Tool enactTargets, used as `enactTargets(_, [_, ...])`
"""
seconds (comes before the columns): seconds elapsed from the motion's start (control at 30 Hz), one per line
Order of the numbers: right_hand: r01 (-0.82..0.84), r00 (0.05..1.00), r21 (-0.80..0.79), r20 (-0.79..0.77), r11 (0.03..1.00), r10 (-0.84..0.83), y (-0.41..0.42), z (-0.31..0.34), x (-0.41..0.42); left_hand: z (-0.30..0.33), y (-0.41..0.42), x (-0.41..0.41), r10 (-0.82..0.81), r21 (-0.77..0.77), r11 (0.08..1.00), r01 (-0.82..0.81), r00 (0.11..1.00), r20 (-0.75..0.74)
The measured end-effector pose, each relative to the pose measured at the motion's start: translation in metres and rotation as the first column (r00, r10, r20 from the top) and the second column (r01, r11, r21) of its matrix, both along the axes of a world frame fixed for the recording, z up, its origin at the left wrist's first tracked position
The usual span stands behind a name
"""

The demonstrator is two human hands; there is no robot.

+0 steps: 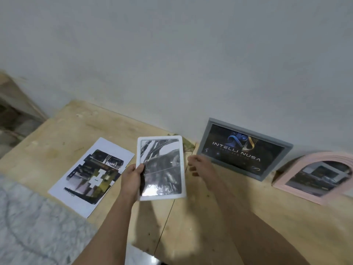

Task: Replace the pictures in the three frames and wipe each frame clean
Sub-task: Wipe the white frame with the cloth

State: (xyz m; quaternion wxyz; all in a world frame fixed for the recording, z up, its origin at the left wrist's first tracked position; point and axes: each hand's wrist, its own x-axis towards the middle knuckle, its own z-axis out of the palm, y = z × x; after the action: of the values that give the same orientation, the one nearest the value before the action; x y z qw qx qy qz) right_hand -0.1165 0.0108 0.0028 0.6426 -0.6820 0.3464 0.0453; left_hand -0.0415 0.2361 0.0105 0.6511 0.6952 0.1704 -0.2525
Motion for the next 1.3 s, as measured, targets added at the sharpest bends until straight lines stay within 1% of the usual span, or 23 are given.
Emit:
enactTargets(0.07, [-0.042,0.999,-0.136,-0.016,0.990,0.040,-0.008,-0.015,0.040,-0.006,0.011,0.017,0.045,0.046,0.998,-0.046,0.999,0.019])
enactTargets(0.13, [-0.198,0.980,-0.385,-0.067,0.902,0.187,-0.015,-0.033,0.079,-0.011,0.022,0.030,0.081,0.053,0.995,-0.082,0.997,0.018])
enactTargets(0.2, [-0.359,0.931,-0.641,-0.193,0.679,0.310,-0.018,-0.055,0.111,-0.011,0.029,0.038,0.100,0.048,0.994,-0.100,0.995,0.008])
enactTargets(0.23, [-0.429,0.898,-0.706,-0.265,0.564,0.351,-0.018,-0.068,0.126,-0.013,0.034,0.043,0.102,0.039,0.994,-0.102,0.995,0.012])
enactTargets(0.27, [-0.497,0.860,-0.720,-0.334,0.485,0.386,-0.020,-0.079,0.136,-0.014,0.036,0.046,0.095,0.026,0.995,-0.095,0.995,0.014])
enactTargets(0.33, [-0.565,0.820,-0.698,-0.414,0.441,0.396,-0.017,-0.100,0.152,-0.019,0.042,0.054,0.100,0.012,0.995,-0.100,0.995,0.009])
enactTargets(0.43, [-0.521,0.840,-0.786,-0.405,0.333,0.361,-0.019,-0.119,0.154,-0.019,0.046,0.060,0.107,-0.064,0.992,-0.108,0.994,-0.009])
enactTargets(0.47, [-0.487,0.862,-0.801,-0.375,0.348,0.342,-0.020,-0.111,0.151,-0.019,0.047,0.062,0.097,-0.074,0.992,-0.098,0.995,-0.006])
enactTargets(0.5, [-0.423,0.895,-0.812,-0.305,0.403,0.327,-0.018,-0.106,0.151,-0.018,0.049,0.064,0.091,-0.079,0.993,-0.091,0.996,-0.002])
enactTargets(0.53, [-0.363,0.923,-0.789,-0.231,0.496,0.308,-0.012,-0.092,0.147,-0.015,0.053,0.064,0.079,-0.070,0.994,-0.078,0.997,0.007])
enactTargets(0.57, [-0.244,0.964,-0.703,-0.100,0.668,0.248,-0.008,-0.078,0.143,-0.012,0.054,0.065,0.066,-0.060,0.996,-0.065,0.998,0.012])
enactTargets(0.6, [-0.149,0.980,-0.658,0.002,0.738,0.200,-0.005,-0.059,0.141,-0.009,0.054,0.065,0.049,-0.055,0.997,-0.048,0.999,0.018])
enactTargets(0.7, [0.047,0.960,-0.622,0.245,0.782,0.138,0.002,-0.003,0.135,0.002,0.054,0.063,0.006,-0.082,0.997,-0.001,0.998,0.060])
enactTargets(0.77, [0.122,0.885,-0.659,0.411,0.742,0.219,0.017,0.039,0.131,0.016,0.055,0.057,-0.053,-0.088,0.994,0.062,0.993,0.102])
enactTargets(0.83, [0.095,0.848,-0.811,0.370,0.578,0.379,0.035,0.066,0.125,0.032,0.050,0.049,-0.080,-0.125,0.987,0.099,0.986,0.146])
enactTargets(0.87, [0.059,0.854,-0.887,0.282,0.457,0.438,0.047,0.071,0.119,0.040,0.047,0.046,-0.071,-0.153,0.983,0.097,0.984,0.165])
enactTargets(0.9, [0.027,0.861,-0.929,0.210,0.370,0.463,0.063,0.073,0.107,0.050,0.045,0.040,-0.047,-0.181,0.980,0.079,0.984,0.173])
enactTargets(0.93, [0.000,0.869,-0.945,0.162,0.327,0.468,0.076,0.068,0.095,0.056,0.044,0.037,-0.012,-0.197,0.979,0.049,0.983,0.183])
enactTargets(1.07, [-0.042,0.886,-0.892,0.175,0.451,0.429,0.119,0.041,0.019,0.071,0.057,0.026,0.089,-0.259,0.965,-0.037,0.977,0.193])
enactTargets(1.13, [-0.118,0.862,-0.878,0.142,0.464,0.487,0.134,0.033,-0.022,0.070,0.068,0.021,0.088,-0.256,0.966,-0.037,0.978,0.189])
enactTargets(1.2, [-0.258,0.832,-0.817,0.083,0.515,0.549,0.140,0.034,-0.053,0.074,0.075,0.014,0.049,-0.240,0.971,0.003,0.976,0.212])
enactTargets(1.27, [-0.327,0.859,-0.636,0.109,0.699,0.501,0.139,0.059,-0.068,0.078,0.078,0.004,-0.028,-0.220,0.972,0.083,0.970,0.241])
enactTargets(1.3, [-0.291,0.895,-0.515,0.150,0.806,0.419,0.135,0.076,-0.067,0.079,0.078,0.000,-0.066,-0.201,0.972,0.121,0.964,0.259])
